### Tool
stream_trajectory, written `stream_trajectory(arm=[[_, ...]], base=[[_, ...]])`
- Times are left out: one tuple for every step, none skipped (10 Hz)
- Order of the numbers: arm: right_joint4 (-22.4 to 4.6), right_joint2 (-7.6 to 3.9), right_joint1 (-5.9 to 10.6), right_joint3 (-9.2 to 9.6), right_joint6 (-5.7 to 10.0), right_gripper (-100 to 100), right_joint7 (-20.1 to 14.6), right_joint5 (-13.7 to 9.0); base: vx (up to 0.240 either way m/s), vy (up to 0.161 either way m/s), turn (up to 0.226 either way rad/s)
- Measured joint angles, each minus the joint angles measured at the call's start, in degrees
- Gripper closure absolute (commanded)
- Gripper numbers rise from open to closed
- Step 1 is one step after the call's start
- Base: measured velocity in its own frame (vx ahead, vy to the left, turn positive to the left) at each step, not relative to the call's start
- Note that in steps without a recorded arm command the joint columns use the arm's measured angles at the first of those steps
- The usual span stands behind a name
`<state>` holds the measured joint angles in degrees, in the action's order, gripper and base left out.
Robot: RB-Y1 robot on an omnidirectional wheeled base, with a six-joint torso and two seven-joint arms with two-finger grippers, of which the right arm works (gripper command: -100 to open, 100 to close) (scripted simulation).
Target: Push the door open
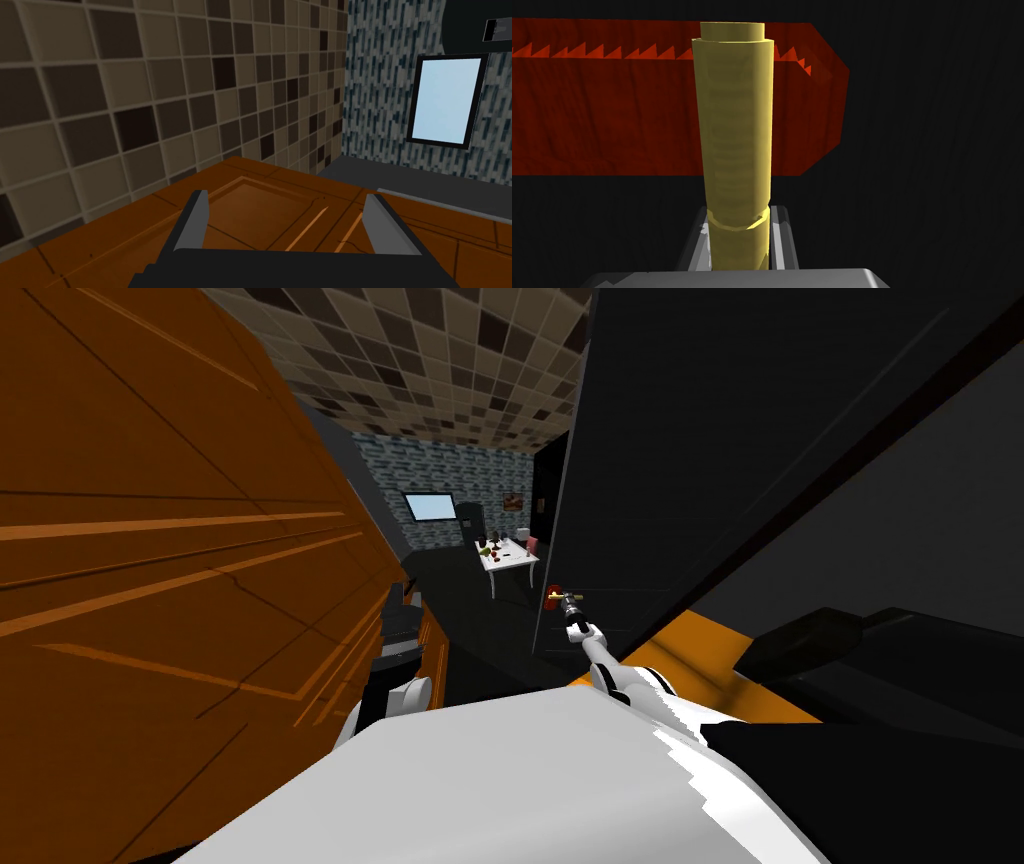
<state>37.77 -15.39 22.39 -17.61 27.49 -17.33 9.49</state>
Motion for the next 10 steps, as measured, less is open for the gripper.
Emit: stream_trajectory(arm=[[0.11, -0.16, -0.25, -0.51, 0.08, 100, 0.35, -0.26], [1.00, -0.07, -0.94, -0.96, -0.27, 100, 0.61, -0.45], [1.21, -0.23, -0.96, -1.40, -0.72, 100, 0.87, -0.64], [1.15, -0.67, -0.97, -1.80, -0.90, 100, 0.94, -0.86], [1.46, -0.77, -1.28, -2.23, -1.01, 100, 1.11, -1.04], [1.55, -0.89, -1.27, -2.38, -1.02, 100, 1.12, -1.10], [0.74, -1.04, -1.13, -2.67, -0.73, 100, 1.16, -1.21], [0.39, -1.04, -1.17, -3.08, -0.65, 100, 1.41, -1.30], [1.20, -0.93, -1.69, -3.33, -1.04, 100, 1.51, -1.37], [1.16, -0.85, -1.76, -3.87, -1.16, 100, 1.83, -1.49]], base=[[0.203, 0.083, -0.055], [0.183, 0.095, -0.059], [0.178, 0.117, -0.053], [0.172, 0.081, -0.056], [0.075, 0.022, -0.030], [0.125, 0.004, -0.036], [0.162, 0.040, -0.043], [0.148, 0.022, -0.048], [0.191, 0.042, -0.058], [0.216, 0.054, -0.049]])
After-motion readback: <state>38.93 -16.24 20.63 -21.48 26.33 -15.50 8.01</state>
